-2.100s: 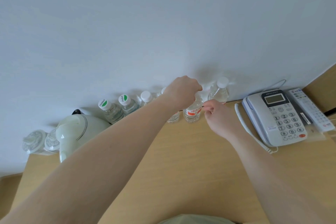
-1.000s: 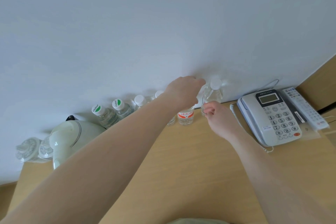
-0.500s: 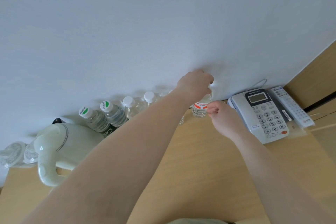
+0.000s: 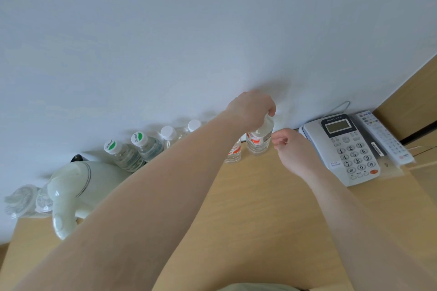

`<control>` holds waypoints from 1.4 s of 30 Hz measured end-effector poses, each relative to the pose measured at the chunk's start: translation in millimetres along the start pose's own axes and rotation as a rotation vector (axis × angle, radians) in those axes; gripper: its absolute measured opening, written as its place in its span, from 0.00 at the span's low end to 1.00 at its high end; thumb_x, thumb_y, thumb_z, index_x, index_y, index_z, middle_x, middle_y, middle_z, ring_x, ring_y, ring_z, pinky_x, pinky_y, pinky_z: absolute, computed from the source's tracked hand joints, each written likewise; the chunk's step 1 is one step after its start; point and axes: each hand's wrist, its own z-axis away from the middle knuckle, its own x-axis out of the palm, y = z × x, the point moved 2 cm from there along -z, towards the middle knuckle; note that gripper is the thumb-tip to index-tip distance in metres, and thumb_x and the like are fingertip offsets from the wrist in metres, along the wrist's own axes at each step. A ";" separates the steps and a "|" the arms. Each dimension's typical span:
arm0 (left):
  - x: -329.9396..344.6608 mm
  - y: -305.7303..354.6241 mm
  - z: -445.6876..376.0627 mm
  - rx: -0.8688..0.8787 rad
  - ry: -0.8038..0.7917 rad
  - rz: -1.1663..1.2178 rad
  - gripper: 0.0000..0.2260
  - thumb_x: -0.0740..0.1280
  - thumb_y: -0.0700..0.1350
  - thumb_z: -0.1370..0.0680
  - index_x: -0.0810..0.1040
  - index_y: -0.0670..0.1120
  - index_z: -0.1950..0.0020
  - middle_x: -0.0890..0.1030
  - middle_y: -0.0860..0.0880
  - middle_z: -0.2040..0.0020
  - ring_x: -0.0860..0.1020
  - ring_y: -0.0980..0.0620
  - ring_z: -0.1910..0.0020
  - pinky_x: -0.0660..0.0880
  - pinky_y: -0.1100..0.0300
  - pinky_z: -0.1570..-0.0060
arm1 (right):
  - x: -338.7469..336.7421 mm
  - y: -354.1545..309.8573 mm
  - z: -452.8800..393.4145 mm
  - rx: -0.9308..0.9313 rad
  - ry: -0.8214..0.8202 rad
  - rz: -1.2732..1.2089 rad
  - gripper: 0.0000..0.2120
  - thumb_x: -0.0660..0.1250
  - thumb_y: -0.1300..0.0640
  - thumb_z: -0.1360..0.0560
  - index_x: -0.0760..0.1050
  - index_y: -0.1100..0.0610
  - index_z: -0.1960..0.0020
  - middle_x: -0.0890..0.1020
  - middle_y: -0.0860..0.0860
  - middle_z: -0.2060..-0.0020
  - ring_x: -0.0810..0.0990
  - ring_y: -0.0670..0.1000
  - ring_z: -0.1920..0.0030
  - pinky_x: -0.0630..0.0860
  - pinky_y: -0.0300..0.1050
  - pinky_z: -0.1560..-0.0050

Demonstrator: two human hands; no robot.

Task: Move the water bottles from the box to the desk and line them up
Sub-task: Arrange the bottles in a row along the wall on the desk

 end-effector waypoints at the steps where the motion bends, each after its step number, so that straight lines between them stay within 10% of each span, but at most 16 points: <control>1: -0.7 -1.2 1.5 0.001 0.002 -0.001 0.19 0.62 0.37 0.20 0.79 0.55 0.35 0.75 0.50 0.36 0.75 0.47 0.37 0.71 0.56 0.43 | 0.0 0.0 0.0 0.005 -0.002 -0.001 0.16 0.56 0.63 0.20 0.76 0.53 0.38 0.81 0.48 0.44 0.80 0.50 0.43 0.72 0.43 0.47; 10: -0.8 -0.3 7.1 -0.071 0.022 0.034 0.19 0.69 0.52 0.21 0.75 0.49 0.31 0.76 0.47 0.37 0.75 0.44 0.38 0.72 0.54 0.49 | -0.2 -2.7 0.7 0.014 0.004 -0.003 0.15 0.55 0.63 0.19 0.75 0.53 0.38 0.81 0.48 0.44 0.80 0.50 0.44 0.71 0.42 0.50; 29: -1.1 -6.3 16.3 -0.058 0.019 -0.020 0.20 0.65 0.36 0.20 0.77 0.53 0.31 0.76 0.50 0.34 0.74 0.46 0.35 0.71 0.56 0.46 | -4.2 -17.7 5.2 0.031 0.013 -0.014 0.15 0.61 0.56 0.19 0.74 0.53 0.33 0.80 0.47 0.40 0.74 0.46 0.49 0.68 0.39 0.58; 42: 0.2 -7.8 13.0 -0.097 0.071 0.023 0.17 0.68 0.50 0.19 0.77 0.49 0.32 0.78 0.46 0.36 0.75 0.44 0.36 0.73 0.54 0.45 | -9.6 -19.2 -1.1 0.036 0.058 -0.053 0.16 0.64 0.57 0.20 0.73 0.54 0.33 0.80 0.49 0.40 0.75 0.46 0.49 0.67 0.34 0.61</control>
